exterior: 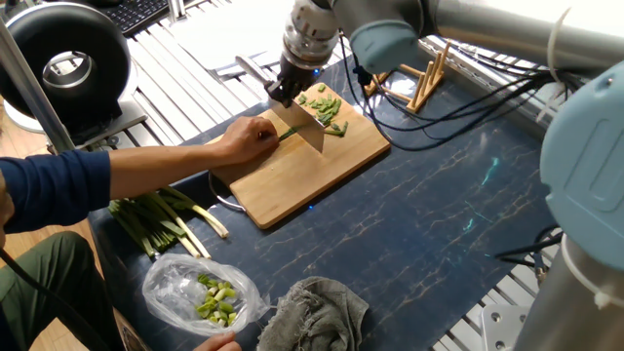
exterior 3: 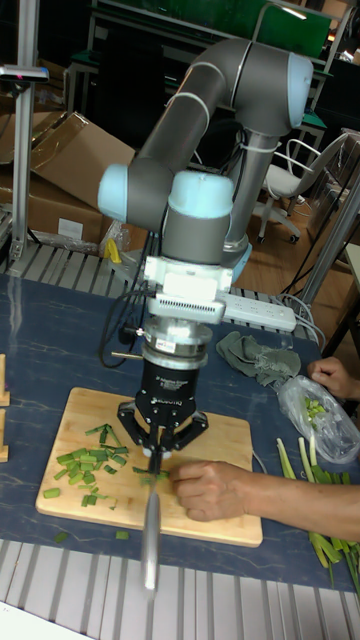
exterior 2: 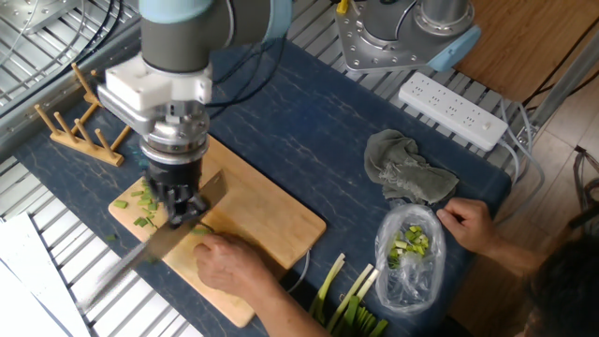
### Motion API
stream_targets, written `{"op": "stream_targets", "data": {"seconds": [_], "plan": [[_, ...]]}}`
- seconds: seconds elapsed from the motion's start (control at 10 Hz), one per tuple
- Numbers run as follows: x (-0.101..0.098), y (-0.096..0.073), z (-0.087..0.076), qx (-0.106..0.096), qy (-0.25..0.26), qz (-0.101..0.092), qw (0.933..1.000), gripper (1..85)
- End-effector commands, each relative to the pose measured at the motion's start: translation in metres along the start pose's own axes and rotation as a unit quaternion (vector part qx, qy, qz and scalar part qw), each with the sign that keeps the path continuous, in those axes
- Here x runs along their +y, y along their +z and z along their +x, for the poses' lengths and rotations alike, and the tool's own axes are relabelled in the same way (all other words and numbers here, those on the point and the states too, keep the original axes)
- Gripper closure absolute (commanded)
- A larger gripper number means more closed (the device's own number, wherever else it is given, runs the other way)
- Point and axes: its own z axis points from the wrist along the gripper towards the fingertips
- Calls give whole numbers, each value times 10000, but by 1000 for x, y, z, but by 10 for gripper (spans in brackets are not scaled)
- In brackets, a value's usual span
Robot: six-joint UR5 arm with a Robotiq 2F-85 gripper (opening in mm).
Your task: Chop the scallions
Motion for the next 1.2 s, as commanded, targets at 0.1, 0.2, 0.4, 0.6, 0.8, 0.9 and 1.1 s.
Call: {"op": "stream_targets", "data": {"seconds": [0.1,0.2,0.4,0.6,0.8,0.9,1.1], "plan": [[-1,-12,-8,57,40,-130,9999,843],[-3,-11,-8,57,8,-87,9999,843],[-1,-15,-4,103,19,-94,9999,843],[1,-17,3,103,34,-72,9999,843],[2,-11,10,41,54,-66,10000,843],[3,-9,16,33,68,-45,10000,843],[2,-8,22,17,68,-23,10000,843]]}}
